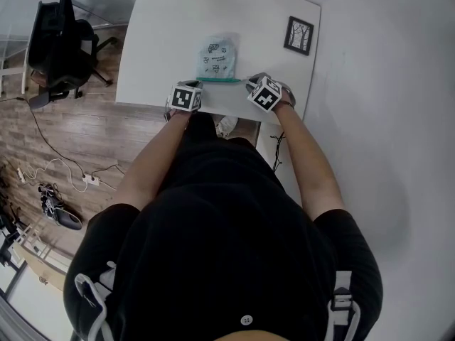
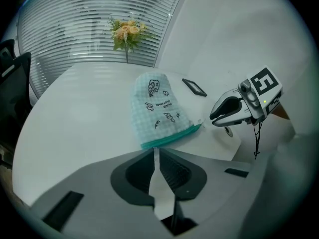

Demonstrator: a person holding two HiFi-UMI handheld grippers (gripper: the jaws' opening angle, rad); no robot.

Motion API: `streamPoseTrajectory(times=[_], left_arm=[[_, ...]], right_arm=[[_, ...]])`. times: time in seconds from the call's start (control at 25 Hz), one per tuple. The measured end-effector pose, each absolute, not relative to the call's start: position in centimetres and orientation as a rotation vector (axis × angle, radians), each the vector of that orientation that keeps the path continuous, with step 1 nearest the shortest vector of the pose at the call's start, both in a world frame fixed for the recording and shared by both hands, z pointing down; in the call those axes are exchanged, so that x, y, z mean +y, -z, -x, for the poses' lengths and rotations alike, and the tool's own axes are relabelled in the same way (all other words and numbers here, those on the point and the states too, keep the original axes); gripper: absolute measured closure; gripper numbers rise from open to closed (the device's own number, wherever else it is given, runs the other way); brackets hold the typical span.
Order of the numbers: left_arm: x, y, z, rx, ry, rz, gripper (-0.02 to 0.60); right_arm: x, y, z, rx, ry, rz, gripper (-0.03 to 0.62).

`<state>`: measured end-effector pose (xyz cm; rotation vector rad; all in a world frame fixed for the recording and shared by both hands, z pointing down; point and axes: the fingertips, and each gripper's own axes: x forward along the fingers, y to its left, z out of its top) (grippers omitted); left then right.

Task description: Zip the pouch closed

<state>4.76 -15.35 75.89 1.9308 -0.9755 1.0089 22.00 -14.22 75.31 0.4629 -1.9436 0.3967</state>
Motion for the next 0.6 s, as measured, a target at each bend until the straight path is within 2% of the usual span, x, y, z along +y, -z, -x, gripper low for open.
streamPoseTrajectory(times=[0.32, 0.6], left_arm=[[-14.1, -73.8, -3.1, -0.99, -0.925, -1.974, 0.514], [-14.8, -65.8, -4.0, -1.002, -0.685, -2.231, 0.514]], right_arm=[[-14.7, -73.2, -21.9, -2.048, -0.489, -0.58, 0.517], [-16.1, -66.5, -20.6, -2.254, -0.49, -0.786, 0.518]])
